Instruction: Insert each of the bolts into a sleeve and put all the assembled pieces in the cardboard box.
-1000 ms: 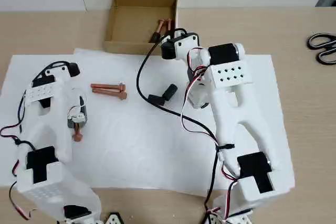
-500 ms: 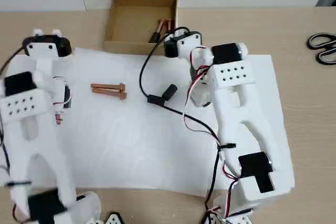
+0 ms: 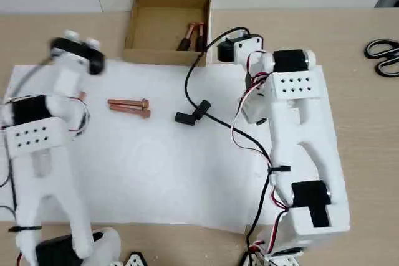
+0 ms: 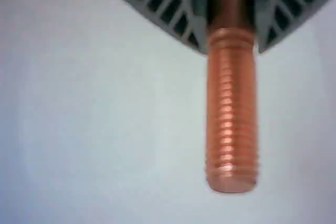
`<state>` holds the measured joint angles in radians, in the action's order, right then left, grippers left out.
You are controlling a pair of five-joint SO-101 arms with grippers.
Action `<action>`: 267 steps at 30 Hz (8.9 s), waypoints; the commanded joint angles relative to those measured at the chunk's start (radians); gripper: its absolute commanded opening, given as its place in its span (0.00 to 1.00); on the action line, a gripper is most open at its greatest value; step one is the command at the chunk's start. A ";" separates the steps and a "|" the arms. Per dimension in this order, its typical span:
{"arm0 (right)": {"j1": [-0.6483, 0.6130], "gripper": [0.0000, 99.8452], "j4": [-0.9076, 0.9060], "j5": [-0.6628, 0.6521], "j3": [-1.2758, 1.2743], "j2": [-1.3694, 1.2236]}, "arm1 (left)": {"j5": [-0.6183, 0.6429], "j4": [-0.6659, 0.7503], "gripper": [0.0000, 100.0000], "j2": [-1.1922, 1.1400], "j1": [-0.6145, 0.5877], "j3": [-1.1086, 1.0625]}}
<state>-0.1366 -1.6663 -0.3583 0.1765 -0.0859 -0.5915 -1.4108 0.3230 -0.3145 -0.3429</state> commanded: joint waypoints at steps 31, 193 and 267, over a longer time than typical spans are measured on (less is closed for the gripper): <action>0.211 0.00 0.005 0.049 0.008 0.401 | -1.048 0.011 0.01 -0.411 0.258 -0.012; 0.202 0.00 -0.016 0.183 -0.034 0.493 | 0.799 -0.331 0.01 -0.049 0.284 0.443; -0.367 0.00 1.221 0.551 -1.702 1.480 | 1.060 0.554 0.01 0.072 0.802 -0.028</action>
<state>-0.5048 -0.4465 0.1803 -1.5927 1.3717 0.4442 -0.8953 0.3506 0.4864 -0.3736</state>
